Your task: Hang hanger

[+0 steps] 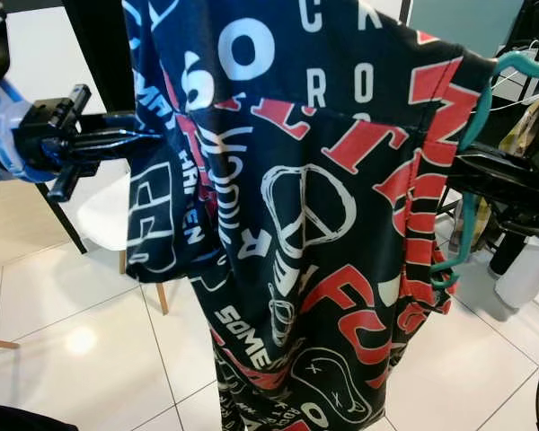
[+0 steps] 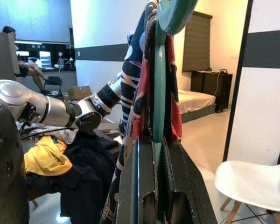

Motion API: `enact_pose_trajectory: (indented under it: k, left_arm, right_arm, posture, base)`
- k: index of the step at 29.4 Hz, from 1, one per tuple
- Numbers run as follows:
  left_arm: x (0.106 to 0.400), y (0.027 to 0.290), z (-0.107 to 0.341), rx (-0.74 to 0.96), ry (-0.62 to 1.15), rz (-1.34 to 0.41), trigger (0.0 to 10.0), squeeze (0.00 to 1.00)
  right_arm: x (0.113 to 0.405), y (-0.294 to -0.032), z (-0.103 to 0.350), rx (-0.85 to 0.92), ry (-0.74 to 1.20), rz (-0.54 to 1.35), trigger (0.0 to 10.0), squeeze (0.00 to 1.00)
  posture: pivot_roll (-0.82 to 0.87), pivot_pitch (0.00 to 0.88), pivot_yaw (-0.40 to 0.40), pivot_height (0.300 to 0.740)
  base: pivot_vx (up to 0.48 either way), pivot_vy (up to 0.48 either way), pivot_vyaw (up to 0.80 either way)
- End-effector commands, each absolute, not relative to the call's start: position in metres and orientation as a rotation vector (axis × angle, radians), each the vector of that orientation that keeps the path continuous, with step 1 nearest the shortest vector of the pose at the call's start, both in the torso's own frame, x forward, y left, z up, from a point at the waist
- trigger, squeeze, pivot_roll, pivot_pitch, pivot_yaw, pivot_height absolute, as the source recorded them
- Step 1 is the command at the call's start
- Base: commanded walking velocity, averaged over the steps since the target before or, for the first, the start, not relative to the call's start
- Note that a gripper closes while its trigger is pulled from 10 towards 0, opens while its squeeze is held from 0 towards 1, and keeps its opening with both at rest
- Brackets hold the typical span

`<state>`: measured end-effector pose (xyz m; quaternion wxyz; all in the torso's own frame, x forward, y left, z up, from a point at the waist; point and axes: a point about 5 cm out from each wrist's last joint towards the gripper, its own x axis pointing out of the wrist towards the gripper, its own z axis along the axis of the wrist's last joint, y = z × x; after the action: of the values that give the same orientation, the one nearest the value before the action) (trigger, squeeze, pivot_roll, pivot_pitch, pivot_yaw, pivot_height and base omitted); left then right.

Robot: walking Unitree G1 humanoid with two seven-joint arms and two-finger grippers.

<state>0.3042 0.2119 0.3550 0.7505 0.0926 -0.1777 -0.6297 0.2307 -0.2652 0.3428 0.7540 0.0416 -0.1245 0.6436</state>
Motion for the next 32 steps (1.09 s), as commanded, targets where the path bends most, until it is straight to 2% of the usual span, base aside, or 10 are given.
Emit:
enact_pose_trajectory:
  k: [1, 12, 15, 19, 21, 23, 25, 27, 28, 32]
  left_arm:
    - [0.301, 0.226, 0.373, 0.288, -0.413, -1.317, 0.0, 0.00]
    - [0.297, 0.238, 0.404, 0.386, -0.457, -1.256, 0.0, 0.00]
    - [0.289, 0.240, 0.432, 0.462, -0.508, -1.250, 0.0, 0.00]
    - [0.285, 0.240, 0.440, 0.487, -0.525, -1.254, 0.0, 0.00]
    - [0.280, 0.237, 0.456, 0.526, -0.568, -1.253, 0.0, 0.00]
    - [0.280, 0.237, 0.456, 0.526, -0.568, -1.253, 0.0, 0.00]
    - [0.281, 0.227, 0.470, 0.542, -0.617, -1.252, 0.0, 0.00]
    - [0.281, 0.227, 0.470, 0.542, -0.617, -1.252, 0.0, 0.00]
    - [0.283, 0.219, 0.471, 0.549, -0.629, -1.257, 0.0, 0.00]
    - [0.288, 0.210, 0.471, 0.559, -0.631, -1.267, 0.0, 0.00]
  right_arm:
    - [0.230, -0.268, 0.341, 0.060, -0.262, 1.382, 10.0, 0.00]
    - [0.230, -0.272, 0.328, 0.090, -0.238, 1.341, 10.0, 0.00]
    - [0.232, -0.272, 0.313, 0.141, -0.245, 1.293, 10.0, 0.00]
    - [0.233, -0.271, 0.308, 0.160, -0.247, 1.277, 10.0, 0.00]
    - [0.237, -0.255, 0.285, 0.216, -0.220, 1.270, 10.0, 0.00]
    - [0.237, -0.255, 0.285, 0.216, -0.220, 1.270, 10.0, 0.00]
    - [0.240, -0.219, 0.254, 0.283, -0.171, 1.329, 10.0, 0.00]
    - [0.240, -0.219, 0.254, 0.283, -0.171, 1.329, 10.0, 0.00]
    - [0.241, -0.202, 0.246, 0.308, -0.159, 1.362, 10.0, 0.00]
    - [0.241, -0.179, 0.239, 0.316, -0.139, 1.424, 10.0, 0.00]
  posture:
    - [-0.09, 0.000, 0.045, 0.740]
    - [-0.07, 0.000, 0.062, 0.740]
    - [-0.06, 0.000, 0.071, 0.740]
    - [-0.06, 0.000, 0.071, 0.740]
    - [-0.04, 0.000, 0.079, 0.740]
    - [-0.04, 0.000, 0.079, 0.740]
    - [-0.03, 0.000, 0.086, 0.740]
    - [-0.03, 0.000, 0.086, 0.740]
    - [-0.02, 0.000, 0.088, 0.740]
    - [-0.03, 0.000, 0.092, 0.740]
  base:
    - [0.000, 0.000, 0.00]
    - [0.000, 0.000, 0.00]
    - [0.000, 0.000, 0.00]
    - [0.000, 0.000, 0.00]
    - [0.000, 0.000, 0.00]
    - [0.000, 0.000, 0.00]
    - [0.000, 0.000, 0.00]
    - [0.000, 0.000, 0.00]
    - [0.000, 0.000, 0.00]
    - [0.000, 0.000, 0.00]
